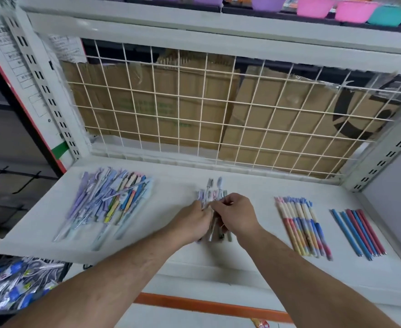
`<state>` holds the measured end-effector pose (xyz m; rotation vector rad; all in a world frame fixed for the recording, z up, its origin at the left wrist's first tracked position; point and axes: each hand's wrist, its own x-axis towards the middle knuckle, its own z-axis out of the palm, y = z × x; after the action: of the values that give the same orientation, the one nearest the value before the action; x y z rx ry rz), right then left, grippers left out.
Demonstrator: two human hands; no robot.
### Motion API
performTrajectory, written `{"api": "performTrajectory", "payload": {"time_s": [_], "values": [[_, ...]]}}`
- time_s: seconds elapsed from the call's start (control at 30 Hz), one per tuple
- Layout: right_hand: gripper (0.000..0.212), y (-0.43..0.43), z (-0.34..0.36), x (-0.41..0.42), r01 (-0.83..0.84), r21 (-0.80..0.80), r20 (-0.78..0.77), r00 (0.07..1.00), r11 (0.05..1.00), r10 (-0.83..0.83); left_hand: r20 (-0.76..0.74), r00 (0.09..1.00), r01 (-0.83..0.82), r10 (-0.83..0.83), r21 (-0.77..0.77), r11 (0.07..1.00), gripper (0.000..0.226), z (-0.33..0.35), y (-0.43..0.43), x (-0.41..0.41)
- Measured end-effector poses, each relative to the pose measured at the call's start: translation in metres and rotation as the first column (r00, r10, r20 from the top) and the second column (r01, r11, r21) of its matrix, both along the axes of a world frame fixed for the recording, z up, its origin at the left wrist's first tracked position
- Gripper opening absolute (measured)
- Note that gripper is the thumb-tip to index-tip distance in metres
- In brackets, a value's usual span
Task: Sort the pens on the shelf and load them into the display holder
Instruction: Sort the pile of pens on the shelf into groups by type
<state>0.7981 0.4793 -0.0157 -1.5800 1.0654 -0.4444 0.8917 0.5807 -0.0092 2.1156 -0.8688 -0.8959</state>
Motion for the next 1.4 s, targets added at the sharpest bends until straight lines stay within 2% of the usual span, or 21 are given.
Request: {"api": "performTrajectory", "payload": {"time_s": [0.1,0.2,0.27,0.37,0.47,0.53,0.67,0.8,0.9,1.07,1.23,1.4], "values": [[0.018,0.001,-0.005,0.008,0.025,-0.078,-0.090,0.995,0.997,-0.032,0.169,0.983,0.059,-0.068,0.058,0.997,0.024,-0.005,0.002,0.014],[0.019,0.001,-0.006,0.013,0.055,-0.084,-0.091,0.994,0.995,-0.062,0.211,0.976,0.051,-0.057,0.035,0.998,0.018,-0.007,0.003,0.021],[0.021,0.001,-0.003,0.015,0.065,-0.055,-0.018,0.998,0.996,-0.067,0.194,0.979,0.062,-0.061,0.000,0.998,0.023,-0.007,0.003,0.023],[0.023,0.004,0.005,0.018,0.057,0.012,0.091,0.994,0.998,-0.058,0.137,0.979,0.159,-0.149,-0.062,0.985,0.047,-0.008,0.003,0.022],[0.028,0.006,0.009,0.019,0.051,0.059,0.129,0.990,0.997,-0.058,0.075,0.976,0.211,-0.205,-0.090,0.973,0.063,-0.008,0.003,0.021],[0.030,0.006,0.010,0.018,0.039,0.089,0.149,0.988,0.995,-0.052,0.034,0.979,0.206,-0.203,-0.106,0.973,0.065,-0.006,0.003,0.023],[0.025,0.004,0.009,0.017,0.034,0.115,0.117,0.992,0.993,-0.048,-0.117,0.985,0.106,-0.127,-0.176,0.979,0.045,0.000,0.005,0.023],[0.019,-0.002,0.003,0.018,0.062,-0.024,-0.086,0.994,0.998,-0.064,-0.317,0.939,-0.205,0.135,-0.198,0.958,0.035,0.001,0.006,0.028],[0.017,-0.002,-0.001,0.016,-0.014,-0.139,-0.245,0.969,0.990,-0.021,-0.361,0.898,-0.331,0.251,-0.181,0.926,0.028,0.003,0.005,0.033],[0.013,-0.001,-0.006,0.013,-0.070,-0.208,-0.315,0.949,0.976,0.001,-0.356,0.883,-0.382,0.307,-0.163,0.910,0.016,0.005,0.007,0.032],[0.004,0.002,-0.001,0.003,-0.017,-0.206,-0.258,0.965,0.978,-0.037,-0.429,0.853,-0.400,0.297,-0.172,0.900,0.010,0.001,0.001,0.027],[0.011,0.008,0.006,-0.020,-0.061,-0.066,-0.030,0.998,0.996,0.059,-0.510,0.813,-0.430,0.280,-0.202,0.880,0.013,0.001,-0.014,0.008]]}}
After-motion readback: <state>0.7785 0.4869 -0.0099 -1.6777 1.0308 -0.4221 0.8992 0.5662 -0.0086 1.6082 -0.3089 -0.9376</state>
